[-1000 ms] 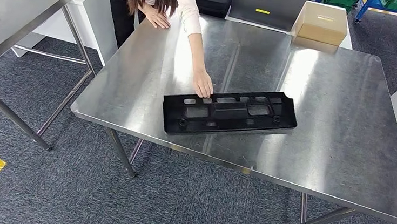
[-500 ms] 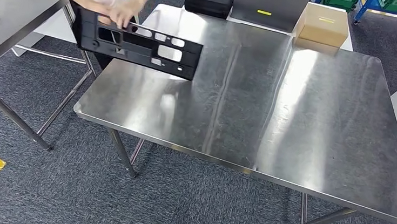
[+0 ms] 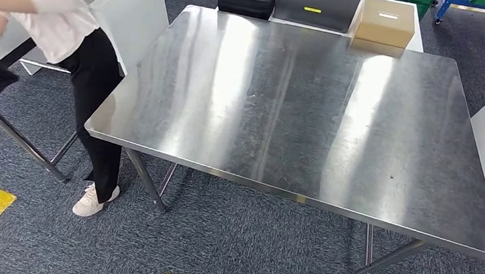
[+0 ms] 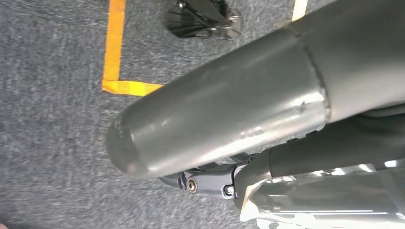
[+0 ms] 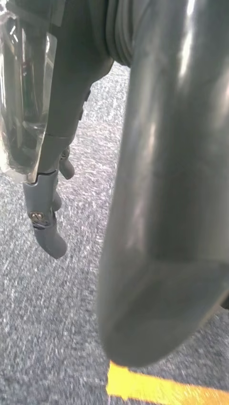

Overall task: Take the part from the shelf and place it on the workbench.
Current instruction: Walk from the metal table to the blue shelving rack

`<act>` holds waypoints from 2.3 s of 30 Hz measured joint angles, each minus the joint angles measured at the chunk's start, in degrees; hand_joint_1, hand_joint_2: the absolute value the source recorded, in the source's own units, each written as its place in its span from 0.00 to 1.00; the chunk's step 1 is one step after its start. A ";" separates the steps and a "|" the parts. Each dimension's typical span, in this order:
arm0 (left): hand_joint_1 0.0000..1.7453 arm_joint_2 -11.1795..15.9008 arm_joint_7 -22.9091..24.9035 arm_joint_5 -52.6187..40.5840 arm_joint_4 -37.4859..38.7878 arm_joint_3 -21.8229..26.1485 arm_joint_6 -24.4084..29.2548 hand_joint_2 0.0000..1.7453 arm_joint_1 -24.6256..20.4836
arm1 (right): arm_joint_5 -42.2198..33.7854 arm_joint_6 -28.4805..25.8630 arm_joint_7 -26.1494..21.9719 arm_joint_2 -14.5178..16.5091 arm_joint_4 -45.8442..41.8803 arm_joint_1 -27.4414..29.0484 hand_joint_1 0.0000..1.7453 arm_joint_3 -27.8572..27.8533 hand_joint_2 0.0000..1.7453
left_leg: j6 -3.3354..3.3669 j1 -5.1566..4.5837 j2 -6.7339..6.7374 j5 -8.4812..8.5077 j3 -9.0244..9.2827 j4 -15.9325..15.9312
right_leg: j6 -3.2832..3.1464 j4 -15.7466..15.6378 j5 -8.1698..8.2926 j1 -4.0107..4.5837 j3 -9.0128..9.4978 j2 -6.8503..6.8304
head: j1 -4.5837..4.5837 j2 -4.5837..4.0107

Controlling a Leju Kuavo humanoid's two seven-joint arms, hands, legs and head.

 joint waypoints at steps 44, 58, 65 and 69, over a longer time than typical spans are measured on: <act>0.00 -0.51 0.10 0.42 0.08 0.11 1.62 0.00 -0.23 | 1.35 0.61 0.06 -0.16 0.15 -0.02 0.00 0.55 0.00 | 2.82 -0.17 1.13 6.36 9.02 -14.27 | 2.24 5.72 -2.43 0.29 -4.65 -0.27 | 0.45 0.00; 0.00 -0.61 0.03 0.39 0.09 0.59 1.85 0.00 -0.09 | 1.08 1.41 0.43 -0.44 0.17 -0.03 0.00 0.82 0.00 | 0.62 -0.51 1.03 10.22 1.49 -11.13 | 0.88 -3.01 -4.02 0.11 6.88 -0.14 | 0.21 0.00; 0.00 -0.52 0.08 0.25 0.11 0.70 1.85 0.00 0.07 | 1.78 4.17 -0.19 -0.42 0.21 0.29 0.00 1.14 0.00 | -1.36 0.88 1.01 5.73 1.49 -2.36 | 0.43 -2.18 -3.20 -0.21 5.91 -0.52 | -0.07 0.00; 0.00 -0.51 0.13 0.13 0.20 0.86 1.76 0.00 0.14 | 2.34 6.22 -0.66 -0.44 0.27 0.15 0.00 1.56 0.00 | -0.49 0.38 0.97 7.96 5.76 -10.35 | 1.50 -1.29 -3.34 0.23 4.91 -0.57 | -0.05 0.00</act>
